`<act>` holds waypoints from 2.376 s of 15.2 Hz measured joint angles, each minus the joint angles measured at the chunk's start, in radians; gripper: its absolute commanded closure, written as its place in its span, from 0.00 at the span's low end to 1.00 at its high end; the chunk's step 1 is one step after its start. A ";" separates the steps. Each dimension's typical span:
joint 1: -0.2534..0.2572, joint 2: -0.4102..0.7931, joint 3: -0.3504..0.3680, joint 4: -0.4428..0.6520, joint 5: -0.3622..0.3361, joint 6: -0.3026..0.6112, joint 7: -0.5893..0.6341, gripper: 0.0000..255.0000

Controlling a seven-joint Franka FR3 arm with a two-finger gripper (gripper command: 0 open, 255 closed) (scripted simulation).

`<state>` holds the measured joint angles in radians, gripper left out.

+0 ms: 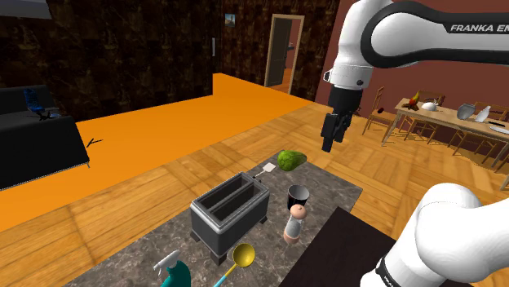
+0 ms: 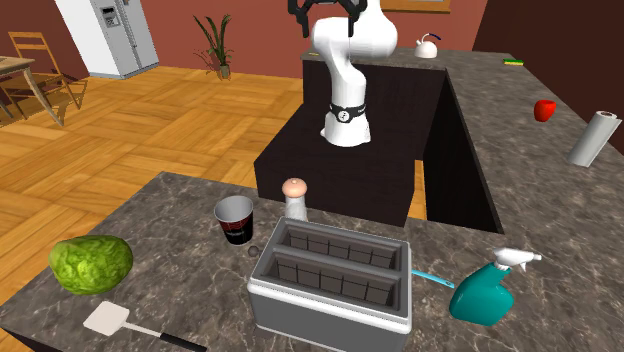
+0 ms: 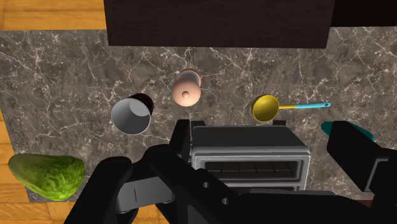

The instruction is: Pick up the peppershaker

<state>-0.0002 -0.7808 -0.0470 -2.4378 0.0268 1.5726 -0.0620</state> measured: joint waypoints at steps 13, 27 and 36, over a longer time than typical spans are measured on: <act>-0.023 0.201 -0.032 -0.212 -0.044 0.381 -0.036 0.00; -0.049 0.735 -0.082 -0.256 -0.072 0.923 -0.085 0.00; -0.051 0.928 -0.077 -0.232 -0.044 1.088 -0.105 0.00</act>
<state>-0.0510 0.1475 -0.1242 -2.6697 -0.0172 2.6605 -0.1667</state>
